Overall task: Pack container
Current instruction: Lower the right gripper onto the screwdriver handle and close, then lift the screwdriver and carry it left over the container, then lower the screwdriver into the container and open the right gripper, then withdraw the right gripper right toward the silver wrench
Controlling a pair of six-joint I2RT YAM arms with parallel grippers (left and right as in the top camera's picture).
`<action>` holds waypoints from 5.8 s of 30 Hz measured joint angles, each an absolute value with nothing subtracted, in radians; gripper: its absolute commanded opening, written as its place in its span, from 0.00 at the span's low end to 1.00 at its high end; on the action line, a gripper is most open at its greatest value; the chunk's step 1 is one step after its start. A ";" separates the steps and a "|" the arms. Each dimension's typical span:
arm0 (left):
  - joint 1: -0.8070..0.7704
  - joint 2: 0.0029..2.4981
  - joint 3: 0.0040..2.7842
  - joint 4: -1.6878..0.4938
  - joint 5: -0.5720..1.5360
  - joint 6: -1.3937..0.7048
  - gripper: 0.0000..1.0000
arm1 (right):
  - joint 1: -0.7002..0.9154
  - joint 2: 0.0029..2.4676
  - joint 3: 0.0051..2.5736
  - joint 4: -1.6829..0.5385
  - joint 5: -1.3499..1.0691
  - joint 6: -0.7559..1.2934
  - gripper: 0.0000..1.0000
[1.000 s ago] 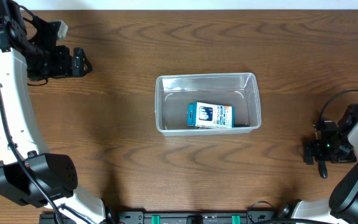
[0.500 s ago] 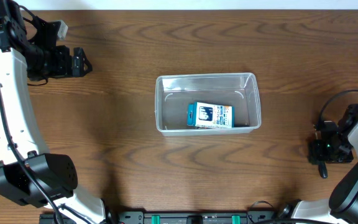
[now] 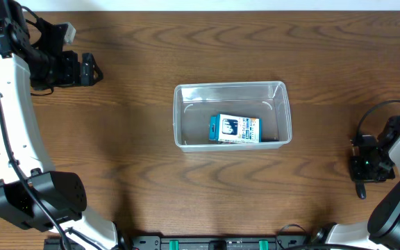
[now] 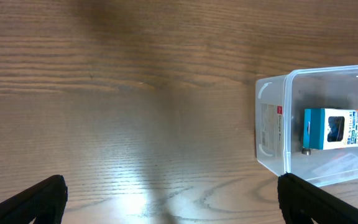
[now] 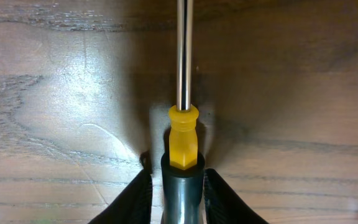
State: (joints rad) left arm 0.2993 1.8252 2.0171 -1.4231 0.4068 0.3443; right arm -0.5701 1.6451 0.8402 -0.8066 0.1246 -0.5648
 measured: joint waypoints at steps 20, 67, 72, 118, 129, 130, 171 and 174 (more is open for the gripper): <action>0.299 1.825 2.017 -1.423 0.407 0.344 0.98 | -0.555 1.645 0.877 -0.822 0.109 -0.564 0.04; 0.299 1.825 2.017 -1.407 0.407 0.344 0.98 | 0.425 1.822 1.620 -1.041 -0.059 -0.711 0.01; 0.299 1.825 2.017 -1.406 0.407 0.344 0.98 | 0.438 1.884 1.620 -1.096 -0.061 -0.755 0.01; 0.299 1.825 2.017 -1.410 0.407 0.344 0.98 | 0.441 2.000 1.813 -1.272 -0.065 -0.733 0.99; 0.299 1.825 2.017 -1.429 0.407 0.344 0.98 | 0.427 1.760 2.048 -1.457 0.110 -0.479 0.99; 0.299 1.825 2.017 -1.429 0.407 0.344 0.98 | 0.421 1.737 2.049 -1.480 0.129 -0.466 0.99; 0.299 1.825 2.017 -1.433 0.407 0.344 0.98 | -0.379 1.500 2.054 -1.695 -0.239 0.927 0.99; 0.299 1.825 2.017 -1.438 0.407 0.344 0.98 | -0.396 1.500 2.054 -1.695 -0.206 1.053 0.99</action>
